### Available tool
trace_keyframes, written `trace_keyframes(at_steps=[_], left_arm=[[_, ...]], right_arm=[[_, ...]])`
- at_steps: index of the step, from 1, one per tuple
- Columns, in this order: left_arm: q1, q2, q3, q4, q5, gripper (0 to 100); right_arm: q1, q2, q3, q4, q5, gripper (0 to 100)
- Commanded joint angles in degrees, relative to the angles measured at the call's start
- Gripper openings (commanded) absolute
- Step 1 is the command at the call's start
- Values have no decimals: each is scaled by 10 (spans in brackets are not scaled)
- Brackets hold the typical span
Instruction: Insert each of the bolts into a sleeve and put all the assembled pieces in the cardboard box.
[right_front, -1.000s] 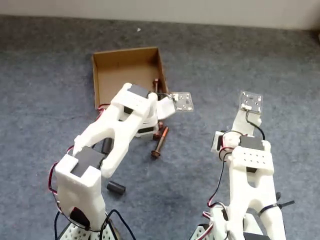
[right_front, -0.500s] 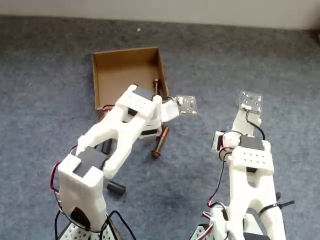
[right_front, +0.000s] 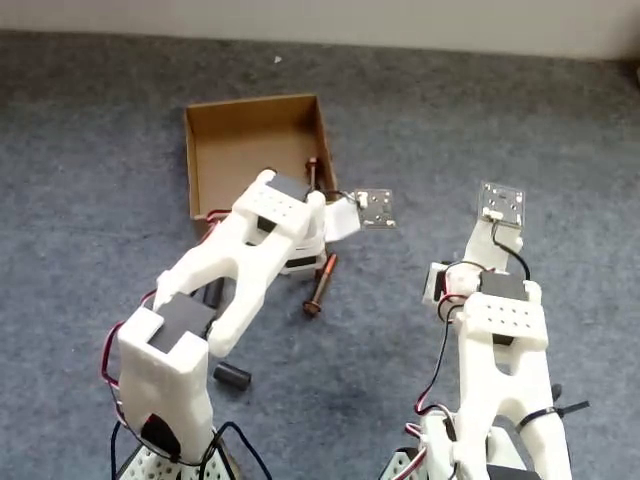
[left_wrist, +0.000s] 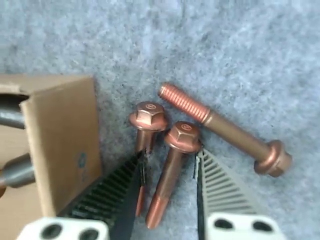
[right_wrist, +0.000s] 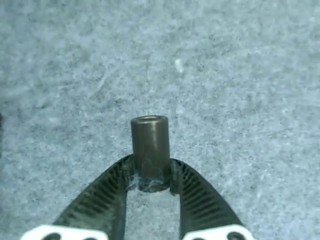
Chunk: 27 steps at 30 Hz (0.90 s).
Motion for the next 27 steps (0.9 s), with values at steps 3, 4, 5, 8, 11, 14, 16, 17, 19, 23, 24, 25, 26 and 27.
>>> trace_keyframes(at_steps=[3,4,5,8,11,14,16,17,19,23,24,25,26,27], left_arm=[[4,68,-80,11,-2,139],[5,78,-97,26,-2,119],[6,85,-110,41,-2,97],[8,95,-131,72,-2,32],[8,95,-132,84,-2,5],[7,94,-136,105,-2,5],[7,85,-137,117,-2,5],[7,73,-132,123,-2,5],[7,44,-131,140,-2,5],[7,-25,-131,178,26,5],[7,-39,-131,181,38,5],[7,-52,-130,185,49,5],[7,-64,-130,188,60,5],[7,-74,-130,193,71,5]], right_arm=[[7,-20,-3,-8,-2,6],[7,-20,-1,-8,-3,6],[7,-21,5,-10,-2,6],[7,-21,9,-10,-1,6],[7,-21,9,-11,-1,6],[7,-21,9,-11,-1,6],[7,-21,9,-11,-1,6],[7,-21,9,-11,-1,6],[7,-21,9,-11,-1,6],[7,-21,9,-11,-1,6],[7,-21,9,-11,-1,6],[7,-21,9,-11,-1,6],[7,-21,9,-11,-1,6],[7,-22,9,-11,-1,6]])
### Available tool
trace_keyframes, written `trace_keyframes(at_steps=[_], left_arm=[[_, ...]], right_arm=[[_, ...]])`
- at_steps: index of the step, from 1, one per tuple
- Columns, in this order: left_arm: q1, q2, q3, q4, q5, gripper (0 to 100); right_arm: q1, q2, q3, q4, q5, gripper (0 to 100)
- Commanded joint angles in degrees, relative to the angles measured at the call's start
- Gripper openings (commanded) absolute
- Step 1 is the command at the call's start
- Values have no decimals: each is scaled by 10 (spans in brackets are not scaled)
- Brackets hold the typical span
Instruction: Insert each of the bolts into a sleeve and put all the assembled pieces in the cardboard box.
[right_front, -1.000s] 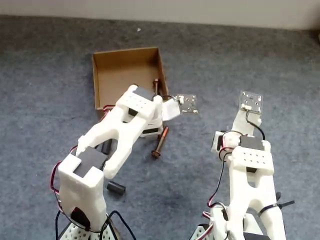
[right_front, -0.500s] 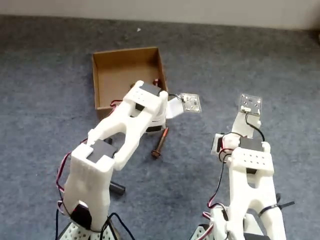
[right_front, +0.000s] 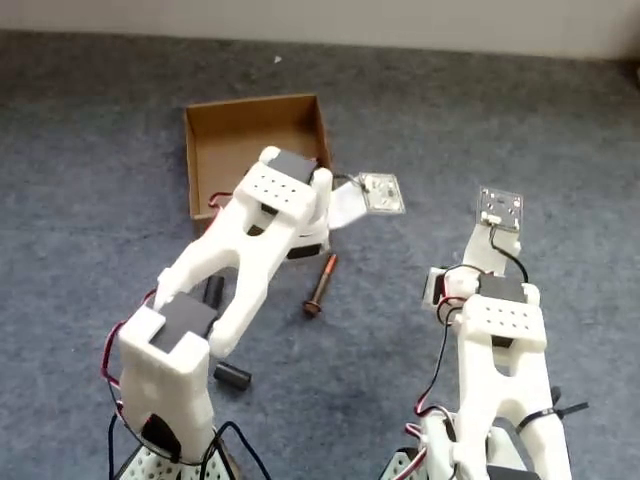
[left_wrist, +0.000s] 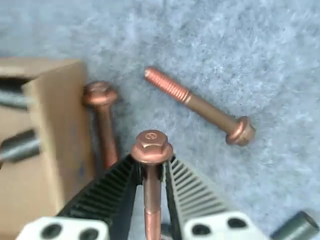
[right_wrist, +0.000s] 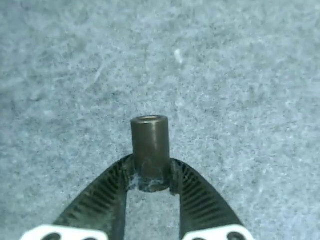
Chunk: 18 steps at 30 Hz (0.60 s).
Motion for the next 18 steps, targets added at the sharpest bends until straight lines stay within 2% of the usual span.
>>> trace_keyframes(at_steps=[1,9,13,18], left_arm=[[2,-83,-10,22,54,5],[0,-223,78,7,164,5],[-1,-345,184,-55,215,5],[-2,-492,320,-143,284,6]], right_arm=[[7,-24,-4,-11,-1,6],[4,-28,-3,-8,-4,6],[3,-70,0,-7,-4,5],[-5,-196,39,2,-4,5]])
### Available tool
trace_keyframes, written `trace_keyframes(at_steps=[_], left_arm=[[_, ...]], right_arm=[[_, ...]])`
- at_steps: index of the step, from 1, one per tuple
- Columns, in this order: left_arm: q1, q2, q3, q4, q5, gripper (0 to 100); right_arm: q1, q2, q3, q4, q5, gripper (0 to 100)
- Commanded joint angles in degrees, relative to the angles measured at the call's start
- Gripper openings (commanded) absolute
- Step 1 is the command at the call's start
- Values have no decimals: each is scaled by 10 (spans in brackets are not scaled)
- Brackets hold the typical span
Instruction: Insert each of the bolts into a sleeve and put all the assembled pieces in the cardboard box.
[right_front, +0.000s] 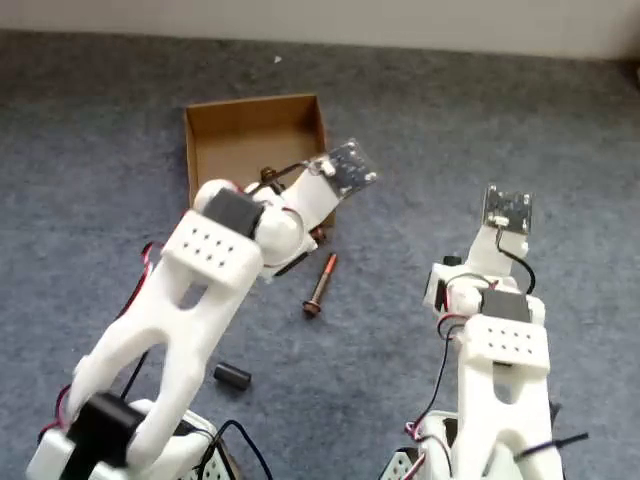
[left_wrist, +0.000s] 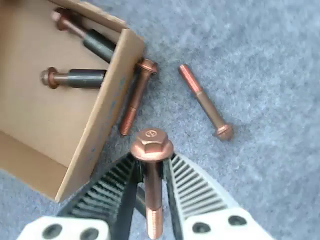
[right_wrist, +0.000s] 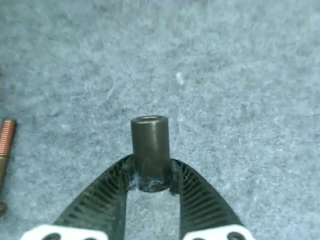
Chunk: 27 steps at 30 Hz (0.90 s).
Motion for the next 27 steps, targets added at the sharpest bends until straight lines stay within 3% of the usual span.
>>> trace_keyframes(at_steps=[1,7,14,22,27], left_arm=[[-6,-149,94,-75,65,6],[-10,-267,173,-91,104,6],[-10,-393,226,-91,215,6],[-10,-502,243,-104,313,6],[-10,-567,243,-127,366,6]], right_arm=[[-13,-103,15,1,-4,5],[-73,-230,63,1,-5,5],[-139,-325,92,-2,-5,5],[-253,-412,170,-120,-5,5],[-321,-489,211,-143,-5,5]])
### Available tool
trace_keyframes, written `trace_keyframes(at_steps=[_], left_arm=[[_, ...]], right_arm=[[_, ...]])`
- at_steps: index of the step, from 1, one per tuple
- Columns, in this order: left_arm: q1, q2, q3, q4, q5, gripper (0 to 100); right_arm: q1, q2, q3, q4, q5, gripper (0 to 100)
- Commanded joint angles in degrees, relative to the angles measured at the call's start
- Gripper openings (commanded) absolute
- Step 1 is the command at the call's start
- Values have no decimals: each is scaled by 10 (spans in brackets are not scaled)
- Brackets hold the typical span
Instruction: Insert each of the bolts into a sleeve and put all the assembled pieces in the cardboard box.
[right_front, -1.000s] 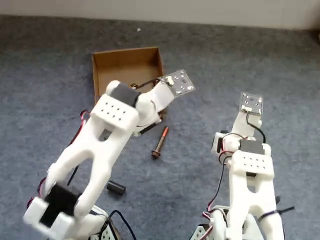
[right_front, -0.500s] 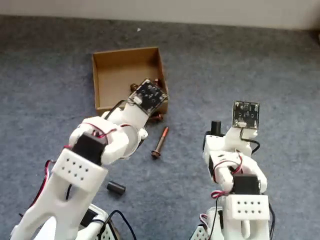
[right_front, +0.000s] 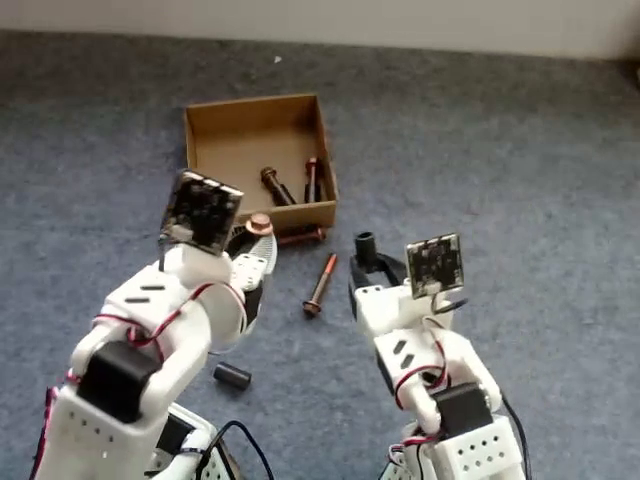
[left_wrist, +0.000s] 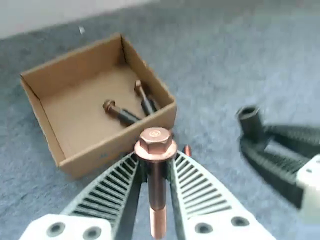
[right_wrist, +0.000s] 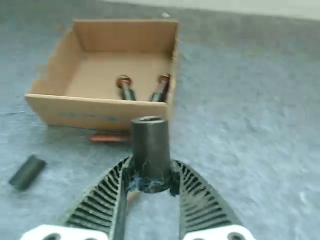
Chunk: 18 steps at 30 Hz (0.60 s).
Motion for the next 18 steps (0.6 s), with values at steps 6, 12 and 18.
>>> trace_keyframes(at_steps=[6,12,18], left_arm=[[-8,-73,-3,-66,88,6],[-8,-73,-5,-98,138,6],[-8,-73,-7,-132,175,6]], right_arm=[[-87,-92,2,-25,-2,5],[-128,-105,2,-41,-1,5],[-153,-105,3,-80,0,5]])
